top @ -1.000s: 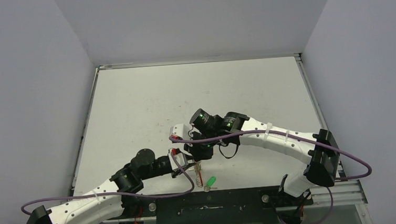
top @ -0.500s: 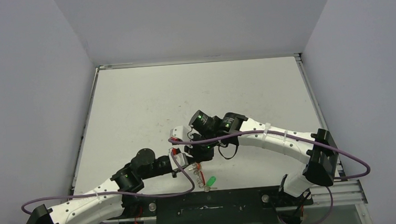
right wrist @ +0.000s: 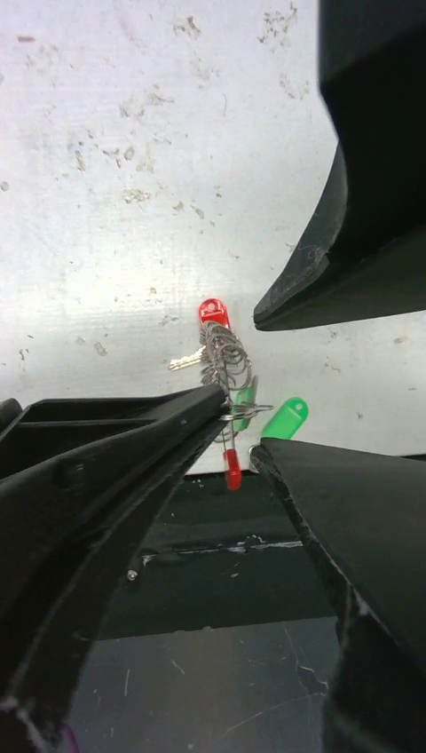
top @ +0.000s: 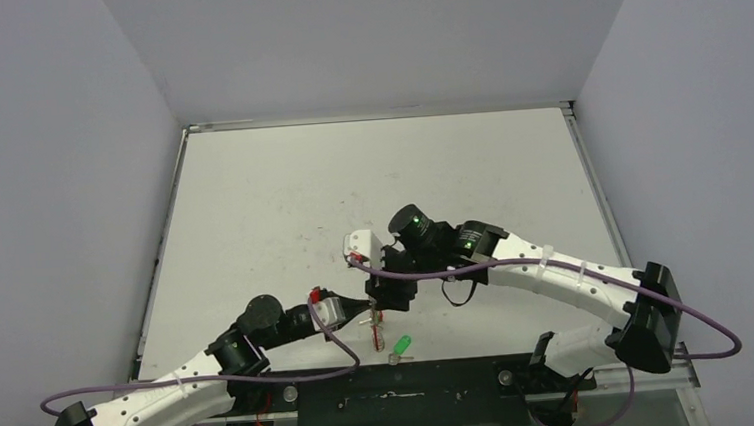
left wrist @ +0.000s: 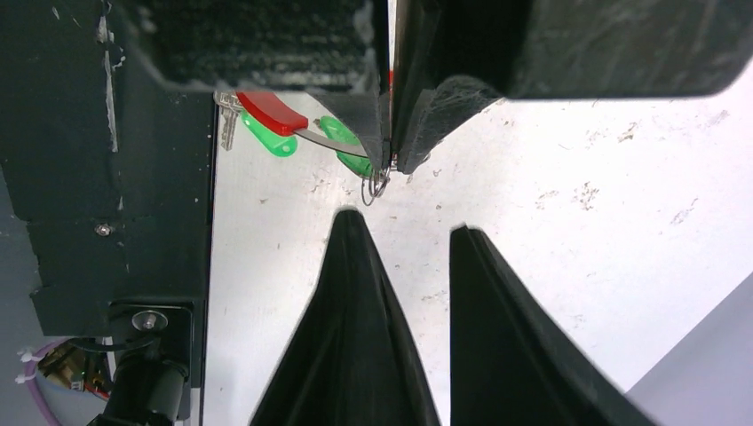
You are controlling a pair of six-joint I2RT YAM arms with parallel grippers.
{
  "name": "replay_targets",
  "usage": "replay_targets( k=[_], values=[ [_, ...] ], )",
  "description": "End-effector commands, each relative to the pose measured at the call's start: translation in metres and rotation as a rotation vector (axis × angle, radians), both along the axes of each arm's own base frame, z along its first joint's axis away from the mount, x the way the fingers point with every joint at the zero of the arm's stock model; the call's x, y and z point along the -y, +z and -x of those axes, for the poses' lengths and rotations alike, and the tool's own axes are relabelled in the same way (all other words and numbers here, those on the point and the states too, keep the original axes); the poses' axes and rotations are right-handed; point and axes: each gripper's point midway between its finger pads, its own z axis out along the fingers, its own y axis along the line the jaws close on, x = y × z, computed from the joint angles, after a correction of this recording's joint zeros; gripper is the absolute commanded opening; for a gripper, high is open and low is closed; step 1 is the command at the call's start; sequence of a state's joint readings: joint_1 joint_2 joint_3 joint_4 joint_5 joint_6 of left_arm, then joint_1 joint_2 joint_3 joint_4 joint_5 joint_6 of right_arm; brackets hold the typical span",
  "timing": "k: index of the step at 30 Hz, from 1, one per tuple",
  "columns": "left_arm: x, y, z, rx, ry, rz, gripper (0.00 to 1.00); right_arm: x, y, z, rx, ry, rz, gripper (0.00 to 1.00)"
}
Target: Put the keys on the keyring
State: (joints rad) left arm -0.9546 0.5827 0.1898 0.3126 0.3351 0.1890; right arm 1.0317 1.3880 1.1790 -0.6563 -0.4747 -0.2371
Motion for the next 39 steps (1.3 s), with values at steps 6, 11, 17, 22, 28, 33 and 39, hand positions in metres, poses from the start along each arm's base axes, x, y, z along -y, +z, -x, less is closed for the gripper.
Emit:
replay_targets(
  k=[6,11,17,22,28,33,39],
  values=[
    [-0.004,0.046,0.007,0.099,-0.005,0.266,0.0,0.0,0.04,0.001,0.084,0.146,-0.395,0.48],
    [-0.007,0.055,0.01,0.114,-0.008,0.318,0.0,0.0,0.041,0.014,0.105,0.223,-0.469,0.46],
    [-0.007,0.056,0.01,0.109,-0.008,0.322,0.0,-0.004,0.043,0.015,0.102,0.215,-0.499,0.47],
    [-0.006,0.056,0.01,0.105,-0.011,0.323,0.0,-0.01,0.039,0.012,0.084,0.191,-0.501,0.45],
    [-0.005,0.056,0.01,0.103,-0.013,0.324,0.0,-0.014,0.032,0.012,0.073,0.19,-0.481,0.28],
    [-0.006,0.057,0.01,0.103,-0.012,0.325,0.0,-0.015,0.029,0.012,0.073,0.191,-0.464,0.28],
    [-0.005,0.055,0.011,0.094,-0.015,0.321,0.0,-0.015,0.027,0.01,0.083,0.185,-0.451,0.05]
  ],
)
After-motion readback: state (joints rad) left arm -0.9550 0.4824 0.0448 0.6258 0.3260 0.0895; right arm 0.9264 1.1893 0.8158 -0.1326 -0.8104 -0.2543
